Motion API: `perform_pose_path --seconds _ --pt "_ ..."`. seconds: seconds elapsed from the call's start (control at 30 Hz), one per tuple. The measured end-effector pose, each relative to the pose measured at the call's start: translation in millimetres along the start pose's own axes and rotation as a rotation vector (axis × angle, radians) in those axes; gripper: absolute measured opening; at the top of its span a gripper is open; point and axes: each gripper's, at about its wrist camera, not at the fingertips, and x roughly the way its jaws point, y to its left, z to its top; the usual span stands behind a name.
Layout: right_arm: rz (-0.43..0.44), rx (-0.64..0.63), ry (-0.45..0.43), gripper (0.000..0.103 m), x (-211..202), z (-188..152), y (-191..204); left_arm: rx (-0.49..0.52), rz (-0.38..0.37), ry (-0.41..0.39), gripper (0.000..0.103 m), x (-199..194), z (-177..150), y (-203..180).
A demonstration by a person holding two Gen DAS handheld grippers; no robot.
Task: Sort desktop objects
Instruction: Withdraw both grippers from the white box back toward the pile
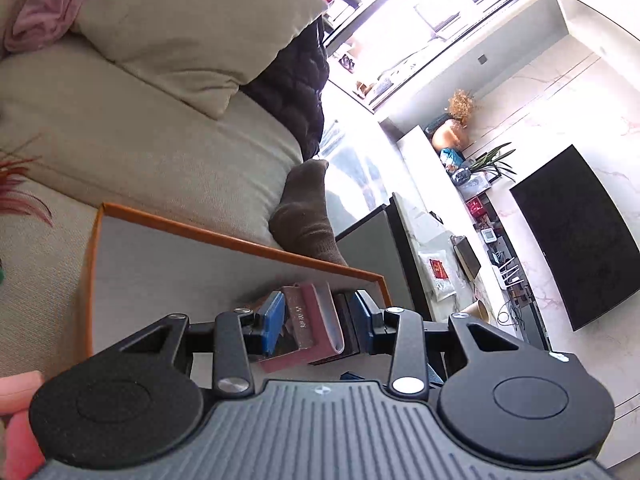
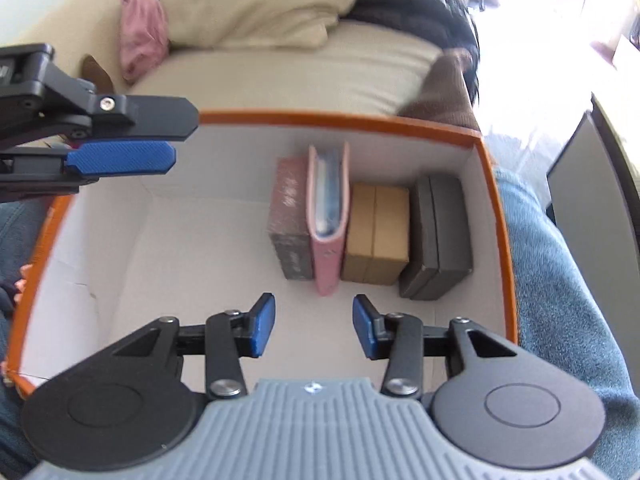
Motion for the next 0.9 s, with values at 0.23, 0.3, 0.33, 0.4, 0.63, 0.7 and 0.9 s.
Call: perform_pose_path --seconds 0.23,0.3,0.33,0.4,0.63,0.7,0.9 --pt "0.047 -0.089 -0.251 0.045 -45 9 35 0.097 0.075 -0.108 0.043 -56 -6 -8" --pt "0.080 -0.116 -0.270 0.046 -47 19 46 0.111 0.103 -0.146 0.043 -72 -8 -6" --pt "0.099 -0.130 -0.277 0.046 -49 21 53 0.117 0.121 -0.165 0.043 -81 -10 -4" --pt "0.141 -0.163 -0.288 0.049 -49 25 68 0.126 0.163 -0.202 0.043 -96 -12 1" --pt "0.230 -0.253 -0.290 0.050 -45 38 126 0.139 0.331 -0.311 0.043 -146 -24 36" --pt "0.253 -0.273 -0.285 0.050 -44 41 141 0.130 0.372 -0.333 0.043 -157 -25 46" --pt "0.294 -0.341 -0.211 0.050 -21 53 187 0.117 0.478 -0.325 0.043 -187 -25 78"
